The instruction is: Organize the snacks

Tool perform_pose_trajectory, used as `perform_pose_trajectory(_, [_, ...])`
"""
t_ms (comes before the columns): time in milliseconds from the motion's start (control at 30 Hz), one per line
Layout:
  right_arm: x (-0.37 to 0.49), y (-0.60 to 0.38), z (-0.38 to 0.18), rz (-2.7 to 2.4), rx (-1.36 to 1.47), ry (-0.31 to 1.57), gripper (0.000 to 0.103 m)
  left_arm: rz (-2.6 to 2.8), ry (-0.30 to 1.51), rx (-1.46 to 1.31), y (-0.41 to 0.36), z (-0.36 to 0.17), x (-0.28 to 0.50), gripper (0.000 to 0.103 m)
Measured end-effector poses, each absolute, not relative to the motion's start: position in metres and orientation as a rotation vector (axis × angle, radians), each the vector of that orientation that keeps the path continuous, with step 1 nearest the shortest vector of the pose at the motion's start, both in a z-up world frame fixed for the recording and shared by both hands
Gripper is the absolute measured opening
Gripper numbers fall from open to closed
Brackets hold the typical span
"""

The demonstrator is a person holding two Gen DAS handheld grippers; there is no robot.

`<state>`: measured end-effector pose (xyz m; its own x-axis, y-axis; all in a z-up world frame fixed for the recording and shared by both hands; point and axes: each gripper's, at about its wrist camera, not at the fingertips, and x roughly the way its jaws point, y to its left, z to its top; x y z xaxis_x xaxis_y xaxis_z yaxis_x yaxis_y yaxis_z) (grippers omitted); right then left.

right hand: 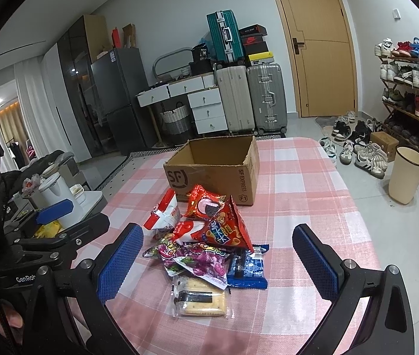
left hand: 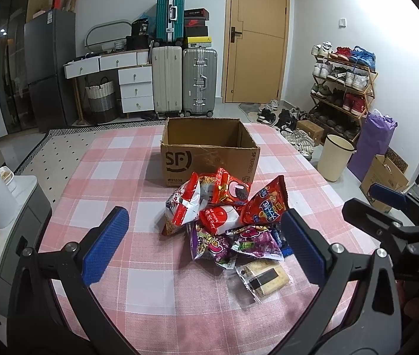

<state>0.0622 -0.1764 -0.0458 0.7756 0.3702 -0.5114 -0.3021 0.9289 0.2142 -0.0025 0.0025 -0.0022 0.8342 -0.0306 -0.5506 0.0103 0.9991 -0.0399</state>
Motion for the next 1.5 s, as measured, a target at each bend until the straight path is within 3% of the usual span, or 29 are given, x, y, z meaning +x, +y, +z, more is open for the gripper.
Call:
perform_pose_trajectory(600, [0.085, -0.18, -0.073, 0.388, 0.137, 0.626, 0.103, -0.031, 0.594, -0.077, 0.018, -0.017, 0.009, 0.102])
perform_pose_trajectory(1500, [0.215, -0.16, -0.161, 0.51, 0.191, 0.794, 0.103, -0.125, 0.758, -0.111, 0.036, -0.116, 0.104, 0.102])
